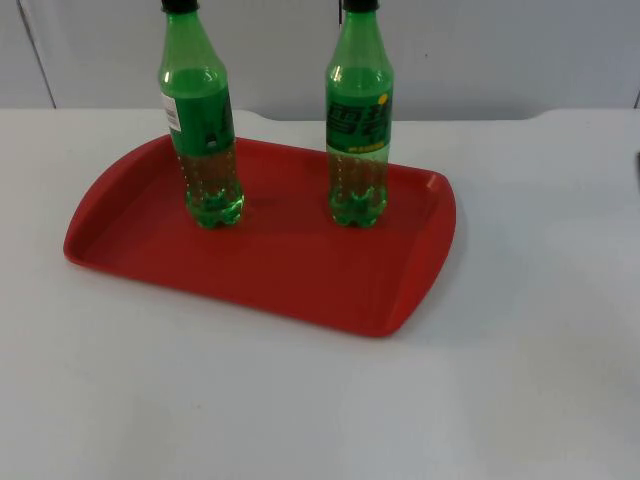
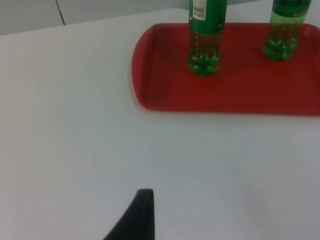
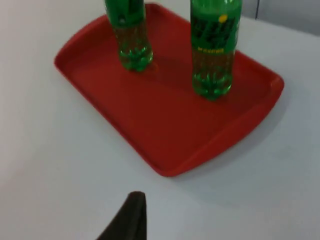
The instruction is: Place the bottle upright on the tray.
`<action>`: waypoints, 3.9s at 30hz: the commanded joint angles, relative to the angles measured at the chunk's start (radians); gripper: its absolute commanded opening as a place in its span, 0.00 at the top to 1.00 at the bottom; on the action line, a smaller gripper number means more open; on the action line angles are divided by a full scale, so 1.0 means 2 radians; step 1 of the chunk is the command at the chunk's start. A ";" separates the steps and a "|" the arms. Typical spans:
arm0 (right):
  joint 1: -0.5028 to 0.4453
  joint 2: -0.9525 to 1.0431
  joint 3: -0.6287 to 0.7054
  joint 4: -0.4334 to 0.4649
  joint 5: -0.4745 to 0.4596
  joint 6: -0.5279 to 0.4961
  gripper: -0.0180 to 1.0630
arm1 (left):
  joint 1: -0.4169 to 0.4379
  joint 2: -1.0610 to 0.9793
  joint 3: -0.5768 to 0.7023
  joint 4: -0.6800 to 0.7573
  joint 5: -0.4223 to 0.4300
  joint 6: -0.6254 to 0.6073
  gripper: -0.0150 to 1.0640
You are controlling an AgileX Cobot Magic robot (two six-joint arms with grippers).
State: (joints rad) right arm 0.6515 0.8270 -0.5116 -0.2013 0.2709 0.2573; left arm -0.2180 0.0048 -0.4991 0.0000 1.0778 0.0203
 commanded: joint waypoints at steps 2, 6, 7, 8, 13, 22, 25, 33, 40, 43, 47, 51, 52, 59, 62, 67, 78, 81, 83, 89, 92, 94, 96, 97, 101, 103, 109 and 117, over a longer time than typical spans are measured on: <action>0.001 -0.049 0.012 0.001 0.012 -0.029 0.01 | -0.001 -0.002 0.002 -0.004 -0.001 0.001 0.01; 0.001 -0.104 0.015 0.003 0.042 -0.046 0.01 | -0.001 -0.002 0.002 -0.004 -0.001 0.001 0.01; 0.001 -0.132 0.015 0.005 0.058 -0.046 0.01 | -0.001 -0.002 0.002 -0.004 -0.001 0.001 0.01; 0.001 -0.132 0.015 0.005 0.058 -0.046 0.01 | -0.001 -0.002 0.002 -0.004 -0.001 0.001 0.01; 0.001 -0.208 0.015 0.056 0.091 -0.075 0.01 | -0.001 -0.002 0.002 -0.004 -0.001 0.001 0.01; 0.001 -0.322 0.015 0.121 0.196 -0.138 0.01 | -0.001 -0.002 0.002 -0.004 -0.001 0.001 0.01; 0.001 -0.357 0.015 0.128 0.219 -0.138 0.01 | -0.001 -0.002 0.002 -0.004 -0.001 0.001 0.01; 0.001 -0.414 0.015 0.131 0.274 -0.138 0.01 | -0.001 -0.002 0.002 -0.004 -0.001 0.001 0.01; 0.000 -0.414 -0.023 0.128 0.342 -0.161 0.01 | -0.001 -0.002 0.002 -0.003 -0.001 0.001 0.01; 0.000 -0.414 -0.024 0.124 0.382 -0.165 0.01 | -0.001 -0.002 0.002 -0.003 -0.001 0.001 0.01; 0.000 -0.414 -0.022 0.117 0.398 -0.165 0.01 | -0.001 -0.002 0.002 -0.003 -0.001 0.001 0.01; 0.000 -0.414 -0.008 0.092 0.396 -0.149 0.01 | -0.001 -0.002 0.002 -0.003 -0.001 0.001 0.01; 0.000 -0.414 -0.008 0.089 0.398 -0.139 0.01 | -0.001 -0.002 0.002 -0.003 -0.001 0.001 0.01; -0.001 -0.414 -0.005 0.089 0.401 -0.131 0.01 | -0.001 -0.002 0.002 -0.003 -0.001 0.001 0.01; -0.001 -0.414 -0.001 0.089 0.404 -0.129 0.01 | -0.001 -0.002 0.002 -0.003 -0.001 0.001 0.01; -0.001 -0.414 -0.001 0.089 0.404 -0.129 0.01 | -0.001 -0.002 0.002 -0.003 -0.001 0.001 0.01; -0.001 -0.414 -0.001 0.090 0.404 -0.129 0.01 | -0.001 -0.002 0.002 -0.003 -0.001 0.001 0.01; -0.001 -0.414 -0.001 0.089 0.404 -0.129 0.01 | -0.001 -0.002 0.002 -0.003 -0.001 0.001 0.01; -0.001 -0.414 -0.001 0.089 0.404 -0.129 0.01 | -0.001 -0.002 0.002 -0.003 -0.001 0.001 0.01; -0.001 -0.414 -0.001 0.090 0.404 -0.129 0.01 | -0.001 -0.002 0.002 -0.003 -0.001 0.001 0.01; -0.001 -0.414 -0.001 0.090 0.404 -0.129 0.01 | -0.001 -0.002 0.002 -0.003 -0.001 0.001 0.01; -0.002 -0.414 -0.001 0.091 0.404 -0.129 0.01 | -0.001 -0.002 0.002 -0.003 -0.001 0.001 0.01; -0.002 -0.414 -0.001 0.091 0.404 -0.129 0.01 | -0.001 -0.002 0.002 -0.003 -0.001 0.001 0.01; -0.002 -0.414 -0.001 0.091 0.404 -0.129 0.01 | -0.001 -0.002 0.002 -0.003 -0.001 0.001 0.01; -0.002 -0.414 -0.001 0.091 0.404 -0.129 0.01 | -0.001 -0.002 0.002 -0.003 -0.001 0.001 0.01; -0.002 -0.414 -0.001 0.091 0.404 -0.129 0.01 | -0.001 -0.002 0.002 -0.003 -0.001 0.001 0.01; -0.002 -0.414 -0.001 0.091 0.404 -0.129 0.01 | -0.001 -0.002 0.002 -0.003 -0.001 0.001 0.01; -0.030 -0.414 -0.001 0.091 0.404 -0.129 0.01 | -0.001 -0.002 0.002 -0.003 -0.001 0.001 0.01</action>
State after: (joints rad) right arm 0.6022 0.0041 -0.5145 -0.0172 1.0798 0.0000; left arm -0.2180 0.0048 -0.4991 0.0000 1.0778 0.0203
